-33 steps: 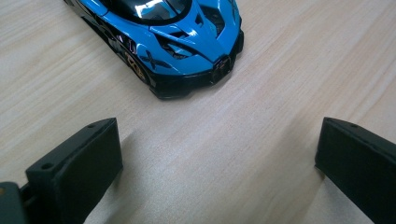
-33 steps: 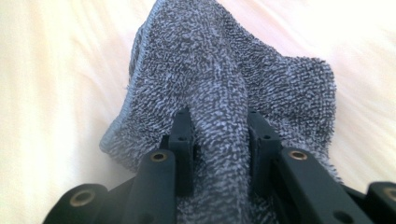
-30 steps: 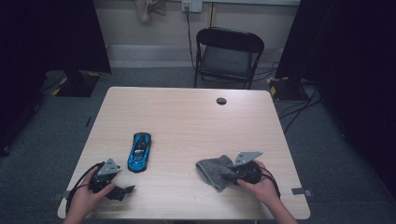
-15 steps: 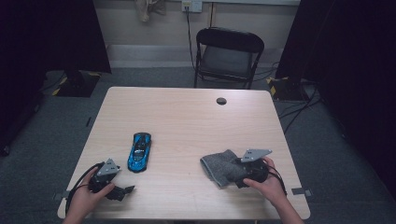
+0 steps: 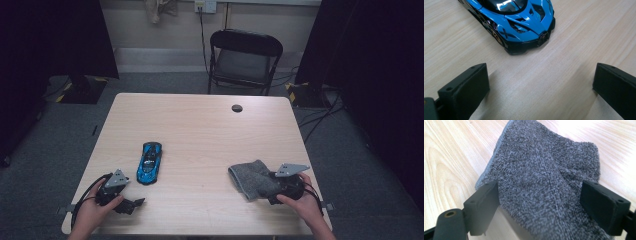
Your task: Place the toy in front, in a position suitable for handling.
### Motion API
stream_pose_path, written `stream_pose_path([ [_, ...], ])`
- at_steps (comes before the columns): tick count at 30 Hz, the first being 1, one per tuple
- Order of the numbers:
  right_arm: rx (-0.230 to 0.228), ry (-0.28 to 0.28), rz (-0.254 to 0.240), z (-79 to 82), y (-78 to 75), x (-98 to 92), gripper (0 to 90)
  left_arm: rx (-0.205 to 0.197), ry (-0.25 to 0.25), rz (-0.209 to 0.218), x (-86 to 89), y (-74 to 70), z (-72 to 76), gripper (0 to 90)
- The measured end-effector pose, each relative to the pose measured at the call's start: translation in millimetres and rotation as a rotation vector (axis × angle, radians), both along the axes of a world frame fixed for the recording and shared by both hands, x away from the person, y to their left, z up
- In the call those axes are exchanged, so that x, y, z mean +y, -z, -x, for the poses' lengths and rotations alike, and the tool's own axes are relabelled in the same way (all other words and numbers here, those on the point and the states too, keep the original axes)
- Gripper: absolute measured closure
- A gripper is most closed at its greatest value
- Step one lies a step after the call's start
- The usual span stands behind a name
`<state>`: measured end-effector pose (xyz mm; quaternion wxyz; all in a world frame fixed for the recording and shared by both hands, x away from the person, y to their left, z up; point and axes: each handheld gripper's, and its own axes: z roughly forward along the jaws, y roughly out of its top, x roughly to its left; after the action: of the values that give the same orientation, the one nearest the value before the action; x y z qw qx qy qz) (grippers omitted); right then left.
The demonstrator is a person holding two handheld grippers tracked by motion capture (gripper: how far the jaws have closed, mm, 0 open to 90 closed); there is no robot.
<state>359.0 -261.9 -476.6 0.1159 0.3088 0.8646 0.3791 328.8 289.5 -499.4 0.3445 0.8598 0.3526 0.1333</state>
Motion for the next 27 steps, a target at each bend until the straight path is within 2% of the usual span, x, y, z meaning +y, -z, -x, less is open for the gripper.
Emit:
stream_pose_path([
  [7,0.002,-0.012,0.031,-0.7,-6.8,1.0,15.2,-0.004,0.001,0.003,0.2,0.4,0.2,0.0],
  [12,-0.006,0.008,0.054,4.7,-14.7,-13.2,14.9,-0.003,0.001,0.003,0.1,0.4,0.7,0.0],
  [15,-0.009,0.031,0.051,7.9,-17.2,-25.8,14.9,0.0,0.0,0.001,-0.2,0.1,0.8,0.0],
  [19,0.02,0.068,0.062,10.8,-6.0,-40.9,14.9,-0.001,0.002,-0.006,-0.2,-0.5,0.3,0.0],
  [21,0.023,0.083,0.082,13.0,4.1,-45.0,15.0,0.001,0.001,-0.007,-0.5,-0.6,0.1,0.0],
  [24,0.038,0.085,0.085,14.1,16.0,-46.5,13.1,0.01,-0.006,-0.008,-1.3,-1.3,-0.7,0.1],
  [25,0.025,0.094,0.063,14.8,18.4,-46.9,13.8,0.011,-0.01,-0.013,-1.4,-2.4,-1.3,1.3],
  [27,0.016,0.099,0.056,15.2,19.2,-47.4,13.9,0.006,-0.019,-0.01,-1.4,-5.5,-2.5,9.1],
])
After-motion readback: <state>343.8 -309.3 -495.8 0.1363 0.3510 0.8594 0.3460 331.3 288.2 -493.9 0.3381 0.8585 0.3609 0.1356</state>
